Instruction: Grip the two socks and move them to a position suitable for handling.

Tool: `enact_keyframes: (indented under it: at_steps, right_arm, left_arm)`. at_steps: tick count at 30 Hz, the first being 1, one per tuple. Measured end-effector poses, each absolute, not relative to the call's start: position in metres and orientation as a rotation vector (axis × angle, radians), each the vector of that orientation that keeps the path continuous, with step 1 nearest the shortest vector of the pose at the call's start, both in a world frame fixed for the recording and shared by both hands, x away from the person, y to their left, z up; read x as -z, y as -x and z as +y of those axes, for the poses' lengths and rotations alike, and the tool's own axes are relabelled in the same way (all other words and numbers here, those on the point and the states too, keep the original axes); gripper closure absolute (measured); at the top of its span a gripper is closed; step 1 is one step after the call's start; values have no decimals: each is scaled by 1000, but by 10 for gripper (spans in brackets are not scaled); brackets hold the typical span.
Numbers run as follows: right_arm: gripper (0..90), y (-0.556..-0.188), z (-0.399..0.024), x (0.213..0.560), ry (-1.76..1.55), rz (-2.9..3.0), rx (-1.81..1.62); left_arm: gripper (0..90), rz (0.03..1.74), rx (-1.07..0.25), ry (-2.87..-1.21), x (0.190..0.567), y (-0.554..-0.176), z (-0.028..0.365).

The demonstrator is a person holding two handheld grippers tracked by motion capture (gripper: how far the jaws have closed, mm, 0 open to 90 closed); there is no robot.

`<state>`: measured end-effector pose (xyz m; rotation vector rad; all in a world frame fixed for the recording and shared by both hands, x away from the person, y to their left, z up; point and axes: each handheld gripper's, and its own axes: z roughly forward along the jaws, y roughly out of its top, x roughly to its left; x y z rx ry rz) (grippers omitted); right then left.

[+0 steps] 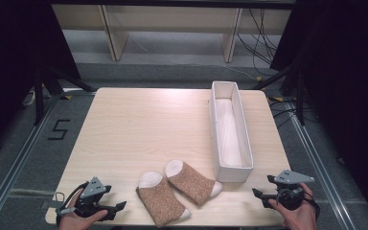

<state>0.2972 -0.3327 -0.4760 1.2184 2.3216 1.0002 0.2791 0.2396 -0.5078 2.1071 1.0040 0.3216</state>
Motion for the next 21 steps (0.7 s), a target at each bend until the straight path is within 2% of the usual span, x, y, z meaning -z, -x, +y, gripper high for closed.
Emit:
enact_keyframes:
  at_steps: [3, 9, 19, 21]
  right_arm:
    - [162, -298, -332, 477, -1221, 2317, -1017]
    - [265, -298, -326, 472, -1133, 2337, -1054]
    - [324, -297, -319, 469, -1103, 2339, -1109]
    - [331, -295, -314, 468, -1111, 2362, -1124]
  left_arm:
    - [172, 1006, -324, -2103, 508, -279, 240]
    - [170, 1005, -321, -2104, 507, -282, 240]
    - [171, 1015, -285, -2067, 505, -285, 237]
    - [206, 1012, -281, -2066, 505, -286, 236]
